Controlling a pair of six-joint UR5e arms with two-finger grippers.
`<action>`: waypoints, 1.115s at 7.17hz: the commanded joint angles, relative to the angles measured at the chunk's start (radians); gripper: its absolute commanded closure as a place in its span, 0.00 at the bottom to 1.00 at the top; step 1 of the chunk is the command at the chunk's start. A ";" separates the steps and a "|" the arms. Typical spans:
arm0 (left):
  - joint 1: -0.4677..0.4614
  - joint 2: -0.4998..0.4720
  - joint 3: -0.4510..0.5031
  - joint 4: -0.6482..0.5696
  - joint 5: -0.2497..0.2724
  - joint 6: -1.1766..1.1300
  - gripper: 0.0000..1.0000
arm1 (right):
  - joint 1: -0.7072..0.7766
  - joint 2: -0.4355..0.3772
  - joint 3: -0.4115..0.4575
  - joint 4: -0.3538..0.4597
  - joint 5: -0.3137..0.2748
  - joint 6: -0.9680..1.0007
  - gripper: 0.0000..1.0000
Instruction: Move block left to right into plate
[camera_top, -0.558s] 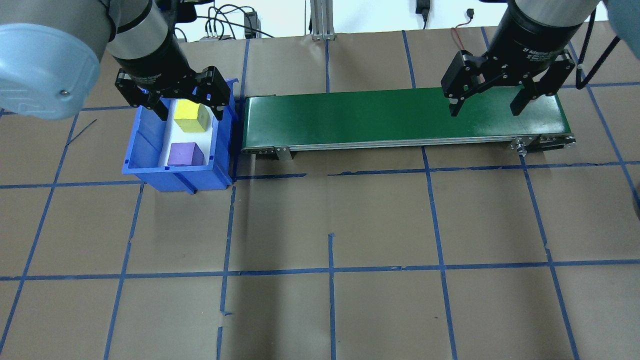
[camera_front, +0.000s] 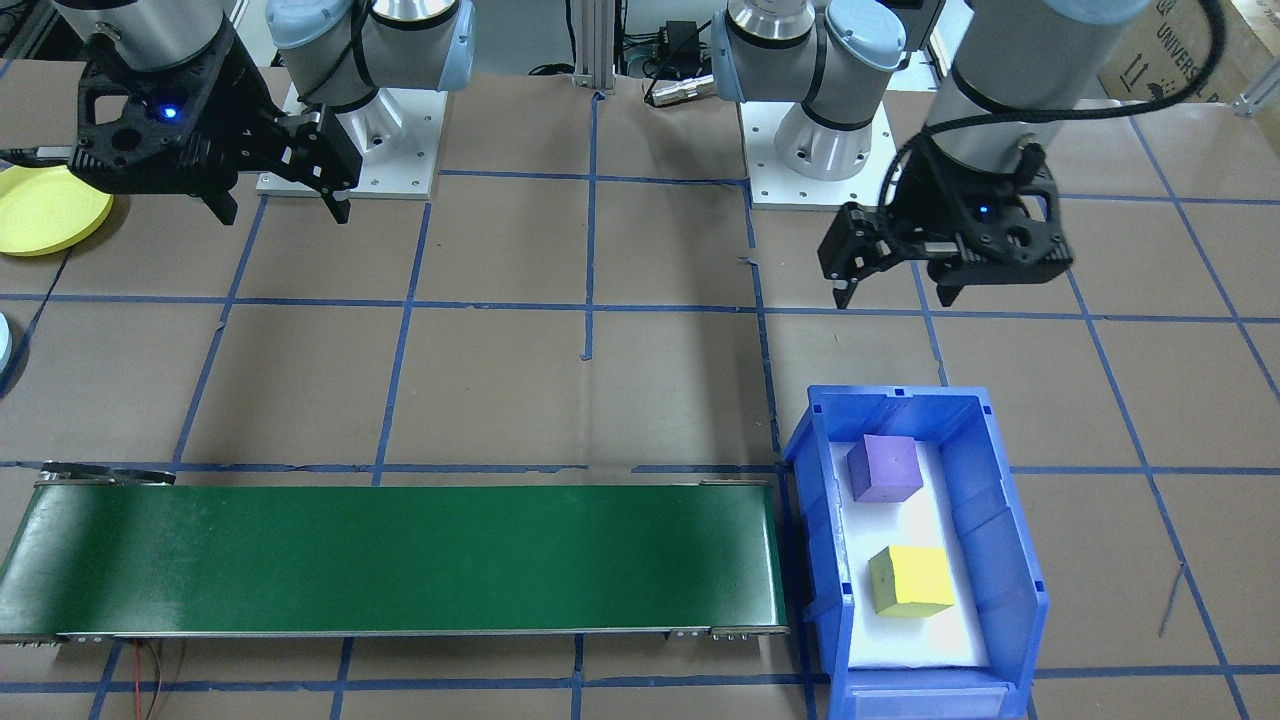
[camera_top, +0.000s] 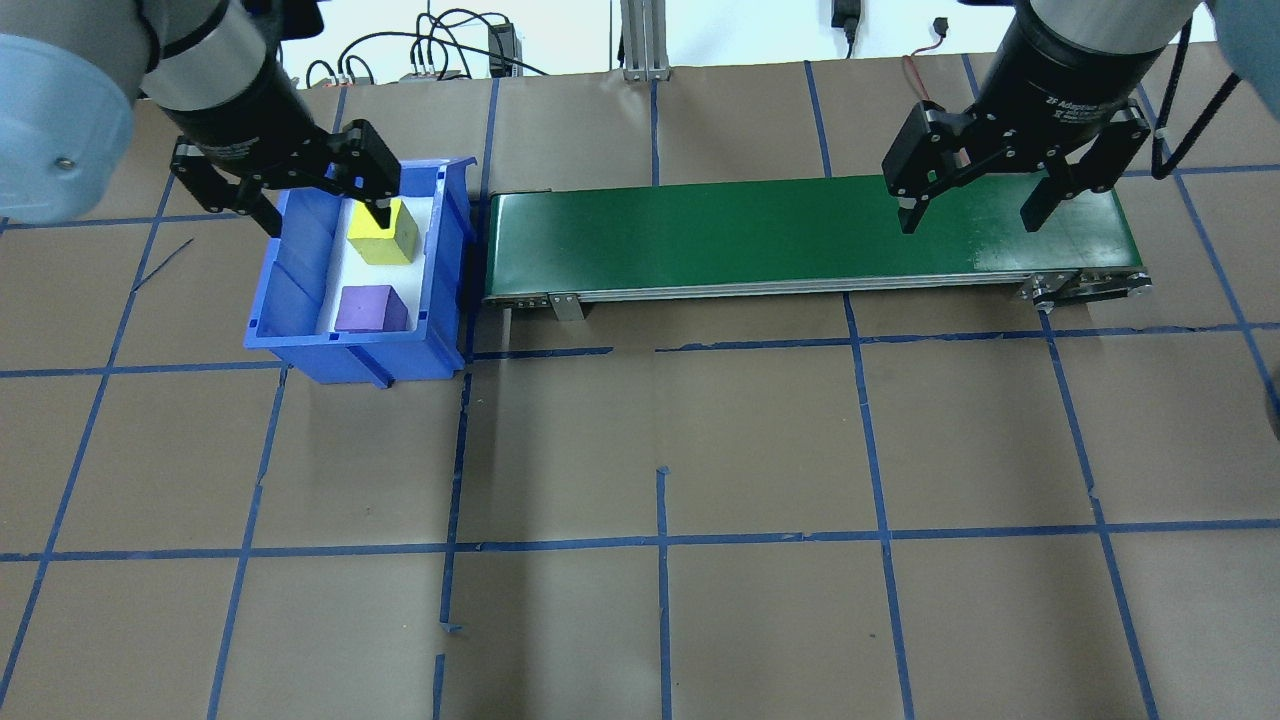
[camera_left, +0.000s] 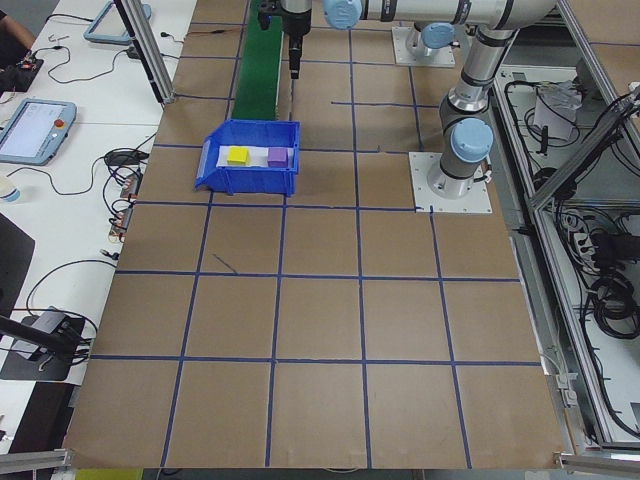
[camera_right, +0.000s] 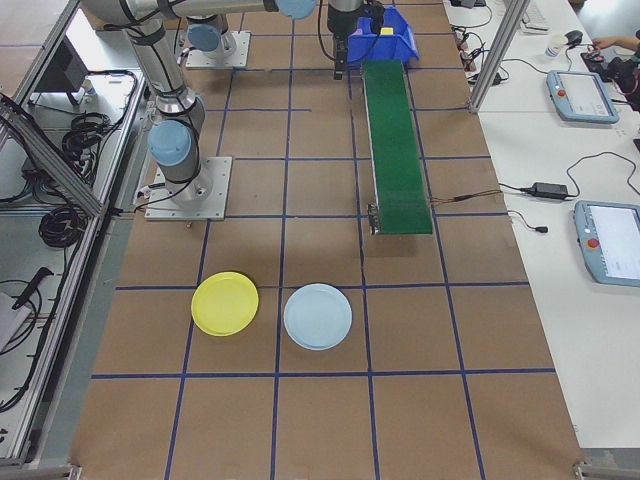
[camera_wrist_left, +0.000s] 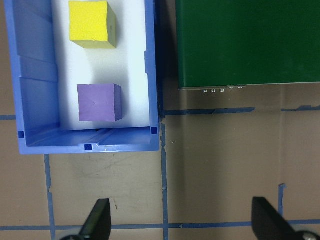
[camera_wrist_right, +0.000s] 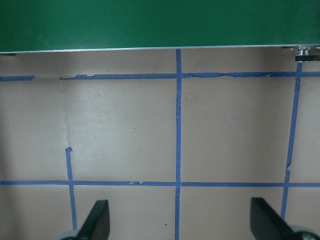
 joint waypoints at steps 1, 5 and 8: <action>0.086 -0.084 -0.010 0.077 -0.008 0.010 0.00 | 0.000 0.000 0.000 0.000 0.000 0.001 0.00; 0.085 -0.221 -0.075 0.205 -0.005 0.191 0.00 | 0.000 0.000 0.000 0.000 0.000 0.000 0.00; 0.085 -0.274 -0.113 0.229 -0.023 0.194 0.00 | 0.000 0.000 0.000 -0.002 0.000 0.000 0.00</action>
